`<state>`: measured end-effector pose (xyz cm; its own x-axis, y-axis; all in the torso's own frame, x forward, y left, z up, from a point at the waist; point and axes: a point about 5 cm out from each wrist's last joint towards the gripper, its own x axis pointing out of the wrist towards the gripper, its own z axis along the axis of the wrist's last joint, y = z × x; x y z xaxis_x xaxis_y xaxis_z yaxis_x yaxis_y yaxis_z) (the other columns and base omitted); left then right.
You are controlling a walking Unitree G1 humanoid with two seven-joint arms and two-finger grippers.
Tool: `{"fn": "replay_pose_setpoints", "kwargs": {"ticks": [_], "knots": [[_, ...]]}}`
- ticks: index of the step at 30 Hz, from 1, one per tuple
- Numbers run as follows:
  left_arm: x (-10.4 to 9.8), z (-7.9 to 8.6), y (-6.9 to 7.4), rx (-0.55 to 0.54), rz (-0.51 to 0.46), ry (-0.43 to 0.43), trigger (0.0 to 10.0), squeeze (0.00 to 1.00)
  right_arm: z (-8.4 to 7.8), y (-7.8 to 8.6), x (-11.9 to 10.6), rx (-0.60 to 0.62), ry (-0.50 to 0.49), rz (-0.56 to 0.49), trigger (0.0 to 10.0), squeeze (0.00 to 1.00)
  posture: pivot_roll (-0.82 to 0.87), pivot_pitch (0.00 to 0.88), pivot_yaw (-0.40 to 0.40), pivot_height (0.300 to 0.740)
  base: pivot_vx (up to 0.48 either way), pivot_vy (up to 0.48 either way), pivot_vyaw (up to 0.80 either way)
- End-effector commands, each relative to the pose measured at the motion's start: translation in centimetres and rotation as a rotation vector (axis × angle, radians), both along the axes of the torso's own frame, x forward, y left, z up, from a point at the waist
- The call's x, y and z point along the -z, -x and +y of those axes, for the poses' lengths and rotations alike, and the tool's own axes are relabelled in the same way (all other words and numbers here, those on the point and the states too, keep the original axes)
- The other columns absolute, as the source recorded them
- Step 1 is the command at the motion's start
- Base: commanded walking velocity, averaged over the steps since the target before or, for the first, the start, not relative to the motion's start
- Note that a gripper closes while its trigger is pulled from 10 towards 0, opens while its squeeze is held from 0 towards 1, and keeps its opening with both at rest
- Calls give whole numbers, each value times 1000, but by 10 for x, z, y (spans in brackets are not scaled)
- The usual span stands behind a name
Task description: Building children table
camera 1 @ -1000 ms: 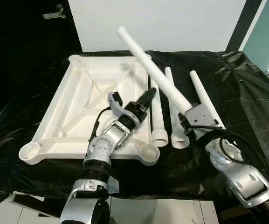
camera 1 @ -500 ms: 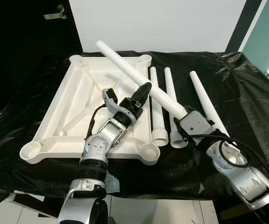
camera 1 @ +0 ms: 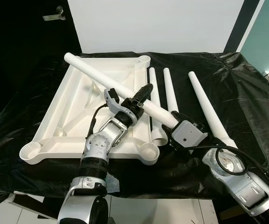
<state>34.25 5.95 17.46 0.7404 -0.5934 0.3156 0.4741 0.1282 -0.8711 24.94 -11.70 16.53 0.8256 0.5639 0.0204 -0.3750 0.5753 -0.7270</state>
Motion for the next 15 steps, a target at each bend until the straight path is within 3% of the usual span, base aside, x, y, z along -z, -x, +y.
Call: {"fn": "replay_pose_setpoints", "kwargs": {"ticks": [1,7,8,9,10,13,14,15], "knots": [[-19,-1,11,117,-265,151,0,0,-2,1,3,-7,-8,12,10000,0,-140,0,34,740,0,0,0],[-21,-1,17,120,-309,168,0,0,-7,-1,4,43,-61,33,10000,0,-138,0,33,740,0,0,0],[-22,-2,18,123,-315,169,0,0,-7,-1,4,50,-81,43,10000,659,-138,0,33,740,0,0,0],[-22,-2,18,123,-315,169,0,0,-7,-1,4,50,-81,43,10000,659,-138,0,33,740,0,0,0],[-22,-3,19,129,-322,165,0,0,-6,-2,2,55,-110,54,10000,1000,-138,0,33,740,0,0,0],[-22,-4,20,133,-326,162,0,0,-6,-4,0,62,-143,67,10000,1000,-138,0,32,740,0,0,0],[-22,-5,20,136,-329,155,0,0,-5,-6,-2,70,-176,95,10000,0,-140,0,33,740,0,0,0],[-22,-5,20,136,-329,155,0,0,-5,-6,-2,70,-176,95,10000,0,-140,0,33,740,0,0,0]]}}
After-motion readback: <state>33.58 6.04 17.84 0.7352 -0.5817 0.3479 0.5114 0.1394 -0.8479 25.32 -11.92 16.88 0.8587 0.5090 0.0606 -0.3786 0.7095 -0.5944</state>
